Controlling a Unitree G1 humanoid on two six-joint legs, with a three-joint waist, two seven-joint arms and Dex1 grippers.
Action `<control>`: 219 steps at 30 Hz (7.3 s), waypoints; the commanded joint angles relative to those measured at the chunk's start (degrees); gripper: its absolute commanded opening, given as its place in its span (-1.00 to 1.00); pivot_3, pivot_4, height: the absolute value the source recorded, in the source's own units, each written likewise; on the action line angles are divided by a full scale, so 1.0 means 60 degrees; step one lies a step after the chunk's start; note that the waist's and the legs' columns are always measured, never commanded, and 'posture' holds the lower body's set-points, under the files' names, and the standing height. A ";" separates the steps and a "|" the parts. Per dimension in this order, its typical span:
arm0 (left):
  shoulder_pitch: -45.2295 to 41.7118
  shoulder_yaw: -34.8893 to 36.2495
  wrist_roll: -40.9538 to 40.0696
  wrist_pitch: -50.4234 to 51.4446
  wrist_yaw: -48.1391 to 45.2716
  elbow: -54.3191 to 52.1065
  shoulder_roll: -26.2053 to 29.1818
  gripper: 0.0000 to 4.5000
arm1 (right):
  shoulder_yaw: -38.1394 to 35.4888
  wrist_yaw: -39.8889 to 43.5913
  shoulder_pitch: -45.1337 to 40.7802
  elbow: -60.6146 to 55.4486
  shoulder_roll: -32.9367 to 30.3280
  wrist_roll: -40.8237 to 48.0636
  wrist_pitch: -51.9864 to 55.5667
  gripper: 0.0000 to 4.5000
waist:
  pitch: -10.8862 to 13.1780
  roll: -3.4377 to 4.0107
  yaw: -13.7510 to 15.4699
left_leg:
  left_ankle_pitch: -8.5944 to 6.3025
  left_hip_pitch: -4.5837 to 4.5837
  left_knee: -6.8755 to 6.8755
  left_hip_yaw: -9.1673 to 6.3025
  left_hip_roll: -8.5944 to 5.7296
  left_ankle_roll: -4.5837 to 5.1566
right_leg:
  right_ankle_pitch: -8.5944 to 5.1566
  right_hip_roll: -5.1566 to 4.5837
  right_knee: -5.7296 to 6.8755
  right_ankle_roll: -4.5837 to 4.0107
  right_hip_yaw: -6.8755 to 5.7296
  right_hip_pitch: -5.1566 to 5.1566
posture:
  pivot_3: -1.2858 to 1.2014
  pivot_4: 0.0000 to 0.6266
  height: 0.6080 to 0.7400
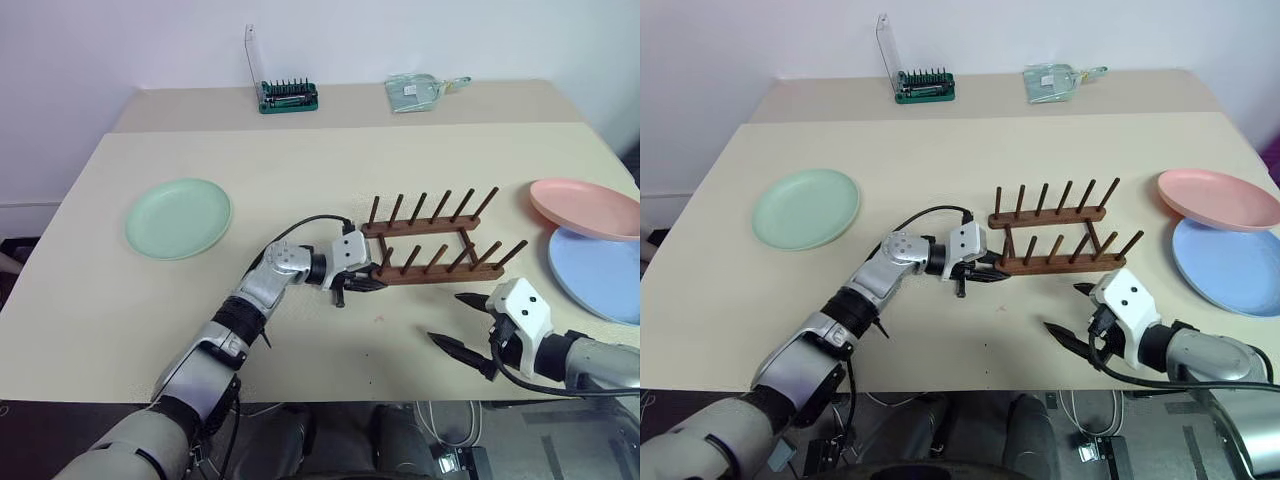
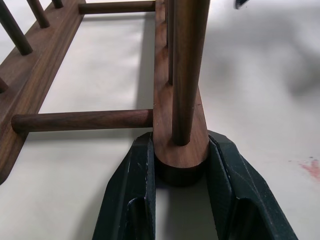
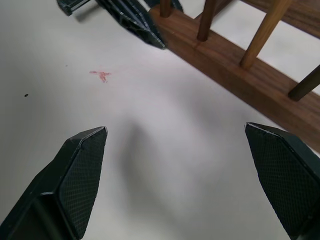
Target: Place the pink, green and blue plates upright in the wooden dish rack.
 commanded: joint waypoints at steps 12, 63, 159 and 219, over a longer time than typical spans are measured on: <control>0.1848 0.0340 -0.0830 0.2572 -0.1422 -0.4217 0.1968 -0.39 | -0.0408 -0.0539 -0.0377 0.1381 -0.0474 -0.1468 -0.0351 -0.24 | -0.0010 0.0011 -0.0234 | 0.0001 0.0010 -0.0001 -0.0001 0.0019 -0.0003 | -0.0001 0.0026 0.0014 -0.0002 0.0015 -0.0002 | 0.03 -0.52 1.00; 0.2061 0.0565 -0.1496 0.4157 0.0798 -0.6665 0.0910 -1.00 | -0.0311 -0.0563 -0.4120 0.7126 -0.3131 -0.5135 -0.4304 0.26 | -0.0033 -0.0006 -0.0263 | 0.0014 0.0034 -0.0004 0.0178 0.0120 -0.0025 | 0.0064 0.0115 0.0020 -0.0033 0.0158 -0.0049 | 0.03 -0.52 1.00; 0.1002 1.1162 -0.1496 1.1059 1.4467 -0.7686 -0.0094 0.98 | 0.2073 0.1007 -0.7551 0.1499 -0.0349 0.1508 -0.0256 0.28 | -0.0030 -0.0113 -0.0229 | -0.0001 -0.0012 0.0050 0.0215 0.0136 -0.0012 | 0.0101 0.0126 0.0028 -0.0030 0.0180 -0.0101 | 0.03 -0.52 1.00; -0.0708 0.6246 -0.1825 0.5515 1.0126 -0.6992 0.1595 0.32 | 0.2867 -0.1108 -0.8986 0.3312 0.2763 -0.3912 -0.3573 -1.00 | -0.0019 -0.0146 -0.0703 | -0.0040 -0.0008 0.0073 0.0241 0.0156 -0.0018 | 0.0117 0.0157 0.0023 -0.0019 0.0193 -0.0129 | 0.03 -0.52 1.00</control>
